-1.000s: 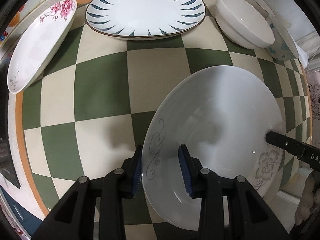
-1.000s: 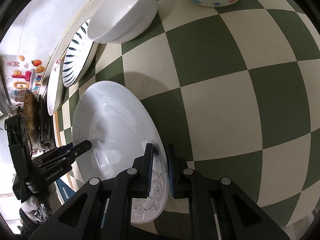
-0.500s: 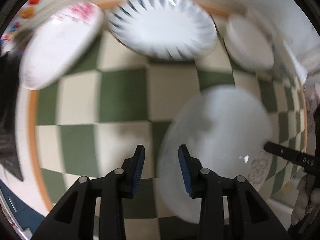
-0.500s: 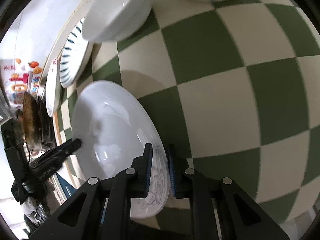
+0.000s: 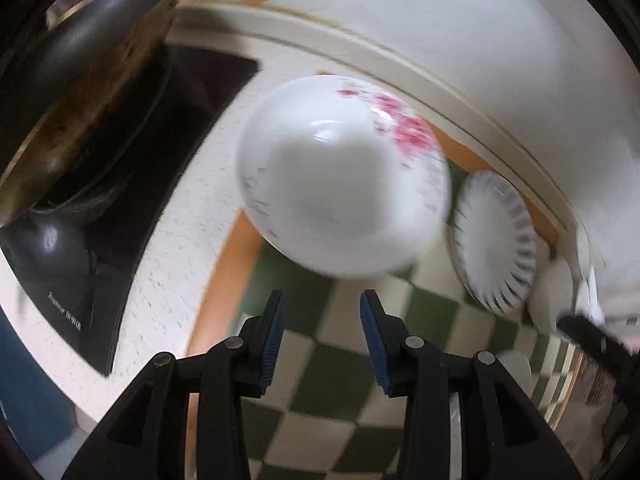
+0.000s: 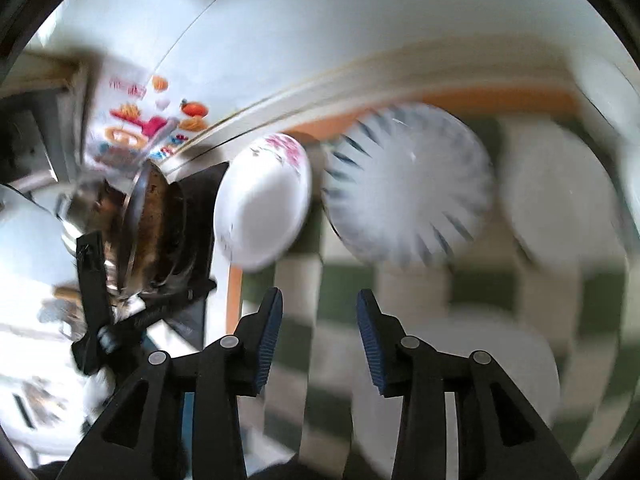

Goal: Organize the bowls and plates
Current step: 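Grasp the pink-flowered plate rim with the left tool while the right tool grips it too, then carry the pink-flowered plate with both tools and lower it onto the white plate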

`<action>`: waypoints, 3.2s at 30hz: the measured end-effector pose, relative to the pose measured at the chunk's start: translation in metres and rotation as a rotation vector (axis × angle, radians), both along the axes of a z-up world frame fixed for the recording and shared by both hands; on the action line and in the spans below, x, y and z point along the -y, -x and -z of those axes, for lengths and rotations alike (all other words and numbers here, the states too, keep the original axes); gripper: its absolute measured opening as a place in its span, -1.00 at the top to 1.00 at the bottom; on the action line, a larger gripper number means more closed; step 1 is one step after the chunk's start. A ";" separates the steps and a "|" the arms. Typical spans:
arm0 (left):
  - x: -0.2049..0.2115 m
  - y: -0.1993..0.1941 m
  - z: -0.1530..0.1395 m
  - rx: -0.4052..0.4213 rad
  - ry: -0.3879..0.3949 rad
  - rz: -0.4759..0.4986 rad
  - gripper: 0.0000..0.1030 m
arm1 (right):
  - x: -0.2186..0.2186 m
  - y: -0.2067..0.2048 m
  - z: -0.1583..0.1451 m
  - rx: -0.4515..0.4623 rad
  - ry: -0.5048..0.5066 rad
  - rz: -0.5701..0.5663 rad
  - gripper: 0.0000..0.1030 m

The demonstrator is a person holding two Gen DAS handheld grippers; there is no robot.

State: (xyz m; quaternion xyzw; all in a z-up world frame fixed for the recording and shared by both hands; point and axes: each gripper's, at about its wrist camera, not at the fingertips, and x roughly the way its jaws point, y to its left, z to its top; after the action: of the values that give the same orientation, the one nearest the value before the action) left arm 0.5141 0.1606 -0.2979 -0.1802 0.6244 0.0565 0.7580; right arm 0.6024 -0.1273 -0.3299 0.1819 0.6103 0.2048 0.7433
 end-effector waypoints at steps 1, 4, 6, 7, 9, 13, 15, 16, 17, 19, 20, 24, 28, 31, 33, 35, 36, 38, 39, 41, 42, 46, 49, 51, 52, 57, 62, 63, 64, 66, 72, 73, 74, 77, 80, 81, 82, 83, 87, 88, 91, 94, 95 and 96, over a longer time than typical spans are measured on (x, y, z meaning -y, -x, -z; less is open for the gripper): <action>-0.009 -0.006 0.007 -0.011 0.006 -0.014 0.31 | -0.018 -0.023 0.009 -0.001 0.009 -0.030 0.19; -0.026 -0.023 0.027 -0.032 0.004 -0.042 0.31 | -0.059 -0.081 0.030 0.007 0.071 -0.098 0.19; -0.036 -0.034 0.039 -0.044 0.011 -0.061 0.31 | -0.083 -0.114 0.044 0.012 0.108 -0.146 0.19; -0.039 -0.037 0.041 -0.048 0.013 -0.066 0.31 | -0.090 -0.125 0.049 0.013 0.122 -0.158 0.19; -0.044 -0.045 0.050 -0.058 0.029 -0.076 0.31 | -0.102 -0.148 0.061 0.003 0.154 -0.192 0.20; -0.043 -0.057 0.066 -0.074 0.036 -0.063 0.31 | -0.117 -0.181 0.093 -0.052 0.193 -0.231 0.20; -0.041 -0.059 0.072 -0.081 0.048 -0.052 0.35 | -0.119 -0.190 0.106 -0.077 0.184 -0.246 0.24; -0.040 -0.059 0.075 -0.083 0.040 -0.049 0.38 | -0.118 -0.193 0.112 -0.096 0.174 -0.250 0.36; -0.038 -0.059 0.077 -0.084 0.031 -0.046 0.40 | -0.117 -0.194 0.115 -0.114 0.144 -0.252 0.40; -0.038 -0.056 0.077 -0.064 0.028 -0.051 0.42 | -0.115 -0.194 0.118 -0.121 0.109 -0.255 0.55; -0.037 -0.054 0.077 -0.058 0.028 -0.050 0.44 | -0.116 -0.193 0.117 -0.109 0.112 -0.260 0.55; -0.034 -0.045 0.077 -0.043 0.020 -0.052 0.45 | -0.112 -0.189 0.116 -0.106 0.101 -0.253 0.58; -0.028 -0.035 0.076 -0.034 0.026 -0.049 0.45 | -0.108 -0.180 0.113 -0.101 0.106 -0.255 0.63; -0.023 -0.029 0.072 -0.024 0.042 -0.039 0.45 | -0.100 -0.174 0.108 -0.102 0.097 -0.246 0.68; -0.019 -0.027 0.063 -0.015 0.048 -0.024 0.45 | -0.095 -0.168 0.103 -0.097 0.092 -0.239 0.71; -0.015 -0.023 0.056 -0.004 0.050 -0.012 0.45 | -0.085 -0.160 0.094 -0.089 0.088 -0.227 0.73; -0.012 -0.021 0.053 0.002 0.051 -0.005 0.45 | -0.081 -0.157 0.091 -0.087 0.086 -0.219 0.73; -0.003 -0.013 0.042 0.015 0.050 0.018 0.45 | -0.070 -0.147 0.081 -0.077 0.078 -0.199 0.74; 0.000 -0.012 0.038 0.021 0.050 0.026 0.45 | -0.062 -0.140 0.074 -0.070 0.072 -0.184 0.74; 0.008 -0.003 0.026 0.037 0.043 0.049 0.45 | -0.047 -0.128 0.063 -0.064 0.059 -0.165 0.74; 0.012 0.000 0.020 0.045 0.042 0.061 0.45 | -0.038 -0.119 0.056 -0.057 0.054 -0.151 0.74; 0.037 0.018 -0.001 0.072 0.040 0.106 0.45 | -0.005 -0.088 0.034 -0.041 0.038 -0.110 0.74; 0.061 0.037 -0.017 0.085 0.040 0.136 0.45 | 0.021 -0.060 0.018 -0.029 0.024 -0.085 0.74; 0.075 0.042 -0.026 0.091 0.040 0.158 0.45 | 0.037 -0.041 0.010 -0.024 0.023 -0.070 0.74; 0.082 0.048 -0.030 0.095 0.043 0.167 0.45 | 0.047 -0.029 0.005 -0.022 0.022 -0.058 0.74; 0.116 0.063 -0.051 0.105 0.043 0.230 0.45 | 0.092 0.022 -0.006 -0.018 0.009 -0.001 0.74; 0.149 0.081 -0.045 0.081 0.067 0.296 0.45 | 0.137 0.075 -0.002 -0.028 0.007 0.066 0.74; 0.155 0.083 -0.040 0.072 0.069 0.309 0.45 | 0.148 0.087 0.000 -0.031 0.010 0.083 0.74; 0.163 0.087 -0.036 0.064 0.070 0.321 0.45 | 0.155 0.095 0.003 -0.037 0.009 0.093 0.74; 0.180 0.091 -0.029 0.045 0.066 0.357 0.45 | 0.173 0.115 0.012 -0.053 0.013 0.116 0.74; 0.217 0.102 0.001 -0.027 0.061 0.438 0.45 | 0.211 0.153 0.048 -0.112 0.000 0.176 0.74; 0.223 0.104 0.007 -0.043 0.057 0.448 0.45 | 0.216 0.158 0.055 -0.121 -0.001 0.188 0.74; 0.226 0.106 0.010 -0.052 0.054 0.456 0.45 | 0.220 0.163 0.060 -0.129 -0.002 0.194 0.74; 0.237 0.110 0.022 -0.084 0.036 0.481 0.45 | 0.228 0.169 0.072 -0.143 0.000 0.211 0.74; 0.244 0.111 0.032 -0.106 0.008 0.500 0.45 | 0.230 0.172 0.082 -0.152 0.008 0.213 0.74; 0.245 0.111 0.035 -0.113 -0.003 0.503 0.45 | 0.230 0.172 0.083 -0.154 0.011 0.209 0.74; 0.246 0.111 0.035 -0.110 -0.006 0.502 0.45 | 0.230 0.172 0.085 -0.154 0.017 0.207 0.74; 0.247 0.110 0.034 -0.108 -0.018 0.502 0.45 | 0.231 0.173 0.085 -0.151 0.011 0.207 0.74; 0.247 0.107 0.032 -0.116 -0.044 0.501 0.44 | 0.228 0.171 0.085 -0.151 0.018 0.194 0.74; 0.247 0.106 0.032 -0.120 -0.049 0.500 0.43 | 0.229 0.170 0.085 -0.153 0.012 0.196 0.74; 0.246 0.104 0.032 -0.136 -0.053 0.492 0.44 | 0.228 0.169 0.084 -0.157 0.011 0.187 0.74; 0.248 0.105 0.031 -0.139 -0.071 0.493 0.44 | 0.227 0.171 0.082 -0.153 0.018 0.169 0.74; 0.249 0.106 0.031 -0.139 -0.079 0.495 0.43 | 0.228 0.171 0.081 -0.151 0.019 0.164 0.74; 0.254 0.105 0.034 -0.139 -0.089 0.496 0.44 | 0.228 0.172 0.081 -0.151 0.016 0.159 0.74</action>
State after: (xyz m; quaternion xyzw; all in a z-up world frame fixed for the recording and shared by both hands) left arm 0.4088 -0.0937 -0.3319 0.0163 0.6969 -0.0915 0.7111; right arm 0.4303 -0.3557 -0.4108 0.2388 0.6498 0.1258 0.7105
